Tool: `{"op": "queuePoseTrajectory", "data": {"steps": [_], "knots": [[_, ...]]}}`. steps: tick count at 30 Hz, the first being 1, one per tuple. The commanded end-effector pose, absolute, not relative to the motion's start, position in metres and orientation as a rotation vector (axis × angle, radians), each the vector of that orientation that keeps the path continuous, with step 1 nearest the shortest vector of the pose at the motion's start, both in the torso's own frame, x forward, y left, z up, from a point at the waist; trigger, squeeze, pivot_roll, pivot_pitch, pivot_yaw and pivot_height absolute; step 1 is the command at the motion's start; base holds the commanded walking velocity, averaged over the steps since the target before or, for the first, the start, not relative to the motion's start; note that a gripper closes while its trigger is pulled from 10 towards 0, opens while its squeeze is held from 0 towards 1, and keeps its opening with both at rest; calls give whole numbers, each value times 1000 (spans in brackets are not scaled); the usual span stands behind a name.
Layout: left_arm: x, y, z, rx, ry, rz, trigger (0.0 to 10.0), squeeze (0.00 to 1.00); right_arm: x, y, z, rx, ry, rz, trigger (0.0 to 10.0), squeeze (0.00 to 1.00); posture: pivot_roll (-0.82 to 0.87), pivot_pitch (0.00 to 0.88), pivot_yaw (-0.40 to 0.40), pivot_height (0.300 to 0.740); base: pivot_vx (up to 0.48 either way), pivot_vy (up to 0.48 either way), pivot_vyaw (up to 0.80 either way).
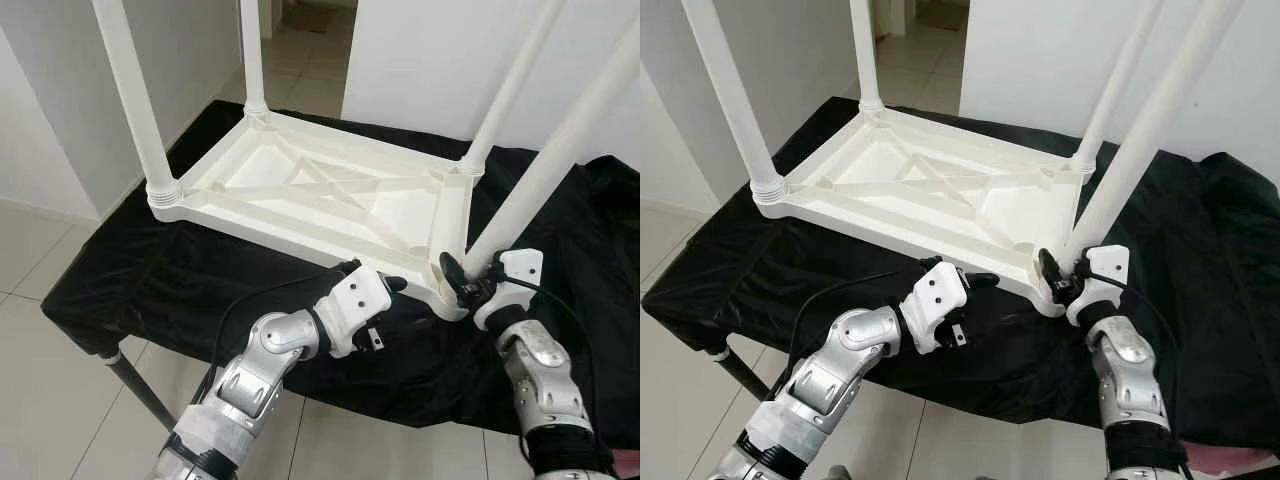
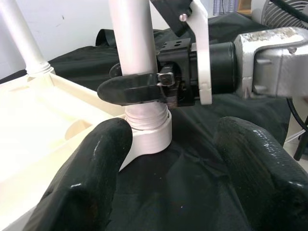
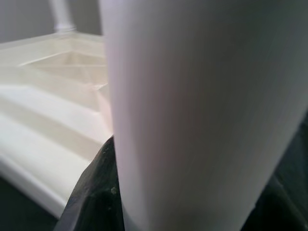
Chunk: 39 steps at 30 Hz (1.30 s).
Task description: Building children table
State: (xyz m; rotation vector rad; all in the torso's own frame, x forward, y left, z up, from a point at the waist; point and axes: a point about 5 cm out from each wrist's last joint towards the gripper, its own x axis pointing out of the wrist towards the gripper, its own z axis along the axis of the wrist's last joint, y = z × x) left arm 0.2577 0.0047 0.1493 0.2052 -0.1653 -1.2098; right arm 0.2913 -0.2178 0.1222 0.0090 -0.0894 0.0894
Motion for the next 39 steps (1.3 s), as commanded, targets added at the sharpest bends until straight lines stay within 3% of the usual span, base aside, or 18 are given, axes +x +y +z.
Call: {"op": "queuePoseTrajectory", "data": {"steps": [1, 7, 11, 14, 30, 31, 32, 39], "knots": [[259, 4, 148, 218, -160, -1184, 10000, 0, 289, -221, 117, 57, -58, 8, 10000, 0, -66, 0, -34, 740, 0, 0, 0], [257, 5, 147, 220, -159, -1190, 10000, 0, 283, -211, 113, 76, -64, -152, 10000, 0, -68, 0, -29, 740, 0, 0, 0], [258, 6, 148, 225, -158, -1189, 10000, 0, 272, -201, 105, 63, -31, -485, 10000, 0, -63, 0, -33, 740, 0, 0, 0], [259, 7, 149, 226, -160, -1181, 10000, 0, 268, -198, 103, 79, -26, -592, 10000, 0, -59, 0, -35, 740, 0, 0, 0], [259, 8, 149, 218, -155, -1167, 10000, 0, 270, -180, 104, 113, -4, -582, 10000, 0, -47, 0, -38, 740, 0, 0, 0], [259, 8, 149, 219, -155, -1166, 10000, 0, 271, -178, 105, 117, -17, -561, 10000, 580, -47, 0, -38, 740, 0, 0, 0], [259, 8, 149, 218, -155, -1167, 10000, 0, 271, -179, 107, 120, -33, -550, 10000, 1000, -47, 0, -39, 740, 0, 0, 0], [258, 7, 149, 215, -156, -1166, 10000, 0, 271, -180, 110, 124, -64, -509, 10000, 1000, -50, 0, -39, 740, 0, 0, 0]]}}
